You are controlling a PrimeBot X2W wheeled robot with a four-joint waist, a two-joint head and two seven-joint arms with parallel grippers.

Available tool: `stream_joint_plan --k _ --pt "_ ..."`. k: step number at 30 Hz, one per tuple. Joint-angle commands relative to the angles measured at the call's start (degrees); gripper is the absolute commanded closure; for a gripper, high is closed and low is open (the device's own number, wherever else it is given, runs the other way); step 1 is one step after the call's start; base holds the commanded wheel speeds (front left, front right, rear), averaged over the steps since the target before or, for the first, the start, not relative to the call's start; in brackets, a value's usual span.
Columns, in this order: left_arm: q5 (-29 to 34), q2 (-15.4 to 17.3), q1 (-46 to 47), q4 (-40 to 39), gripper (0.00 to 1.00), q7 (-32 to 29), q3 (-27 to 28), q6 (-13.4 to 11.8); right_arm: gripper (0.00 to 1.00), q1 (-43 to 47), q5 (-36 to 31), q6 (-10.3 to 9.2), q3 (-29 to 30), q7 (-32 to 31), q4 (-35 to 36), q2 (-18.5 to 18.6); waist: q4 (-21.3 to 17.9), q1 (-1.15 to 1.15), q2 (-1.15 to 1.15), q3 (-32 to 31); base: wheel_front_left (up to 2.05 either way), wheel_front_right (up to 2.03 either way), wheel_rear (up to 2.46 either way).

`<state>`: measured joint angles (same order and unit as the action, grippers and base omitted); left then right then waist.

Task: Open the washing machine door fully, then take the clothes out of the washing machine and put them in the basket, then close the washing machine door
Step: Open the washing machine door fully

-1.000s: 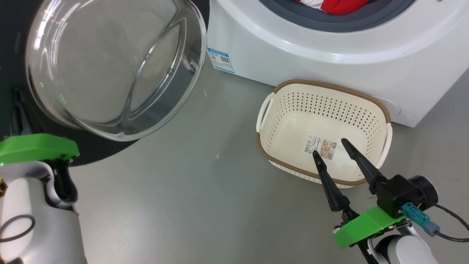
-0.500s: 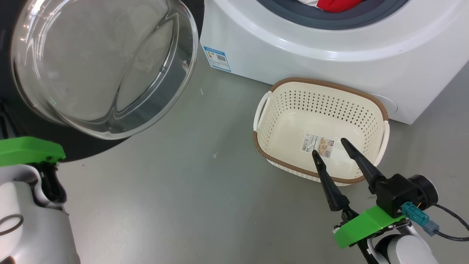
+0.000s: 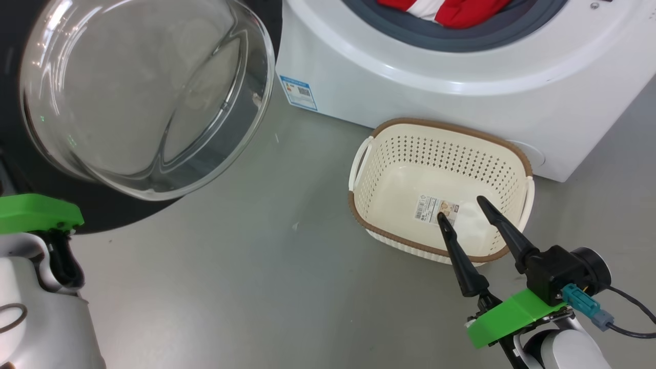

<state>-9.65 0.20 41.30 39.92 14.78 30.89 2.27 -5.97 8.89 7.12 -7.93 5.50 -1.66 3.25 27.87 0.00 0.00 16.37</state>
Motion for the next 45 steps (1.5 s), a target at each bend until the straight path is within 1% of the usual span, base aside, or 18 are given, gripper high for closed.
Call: stream_joint_plan --k 1,6,8,12,17,21,24,27,34,41,45 --pt "1.2 3.0 -1.5 -2.9 0.00 0.2 0.8 0.9 0.00 -0.7 0.4 0.36 -1.2 1.1 0.9 -0.4 -0.8 0.00 0.00 -1.4 0.00 0.00 0.00" --pt "1.8 2.8 -3.4 -6.6 0.00 0.2 -0.6 1.5 0.00 -0.4 1.5 0.36 -0.5 2.5 -0.2 -0.4 -1.7 0.00 0.00 -3.2 0.00 0.00 0.00" --pt "1.2 2.7 -4.4 -8.6 0.00 0.2 -2.1 1.7 0.00 -0.4 2.0 0.36 -0.3 3.2 -0.9 -0.4 -2.4 0.00 0.00 -3.9 0.00 0.00 0.00" --pt "-1.6 2.7 -6.7 -12.7 0.00 0.2 -6.4 2.0 0.00 -0.4 3.1 0.36 0.5 4.9 -2.2 -0.4 -4.1 0.00 0.00 -5.3 0.00 0.00 0.00" --pt "-5.6 2.7 -10.3 -20.6 0.00 0.2 -11.4 2.0 0.00 -0.6 3.5 0.36 1.8 6.7 -3.6 -0.4 -6.5 0.00 0.00 -6.6 0.00 0.00 0.00" --pt "-9.7 2.7 -13.3 -25.6 0.00 0.2 -17.2 2.7 0.00 -0.8 3.2 0.36 3.9 7.9 -4.4 -0.4 -8.6 0.00 0.00 -7.2 0.00 0.00 0.00" --pt "-10.5 2.7 -15.4 -28.2 0.00 0.2 -21.1 3.2 0.00 -1.0 1.7 0.36 5.8 8.5 -4.8 -0.4 -10.3 0.00 0.00 -7.5 0.00 0.00 0.00" --pt "-10.2 2.7 -17.1 -29.6 0.00 0.2 -23.7 3.4 0.00 -1.2 1.2 0.36 7.5 9.0 -4.9 -0.4 -12.3 0.00 0.00 -7.9 0.00 0.00 0.00" --pt "-9.9 2.8 -20.5 -31.3 0.00 0.2 -26.7 4.1 0.00 -1.4 0.1 0.36 10.3 9.4 -4.7 -0.4 -17.5 0.00 0.00 -8.7 0.00 0.00 0.00" --pt "-10.5 3.9 -25.2 -33.6 0.00 -0.1 -27.9 4.5 0.00 -0.5 -0.4 0.36 10.7 9.5 -2.8 -0.4 -23.3 0.00 0.00 -10.1 0.00 0.00 0.00" --pt "-10.6 4.2 -28.1 -34.8 0.00 -0.2 -28.3 4.5 0.00 1.0 0.3 0.36 10.6 9.5 -1.9 -0.4 -25.8 0.00 0.00 -11.4 0.00 0.00 0.00"
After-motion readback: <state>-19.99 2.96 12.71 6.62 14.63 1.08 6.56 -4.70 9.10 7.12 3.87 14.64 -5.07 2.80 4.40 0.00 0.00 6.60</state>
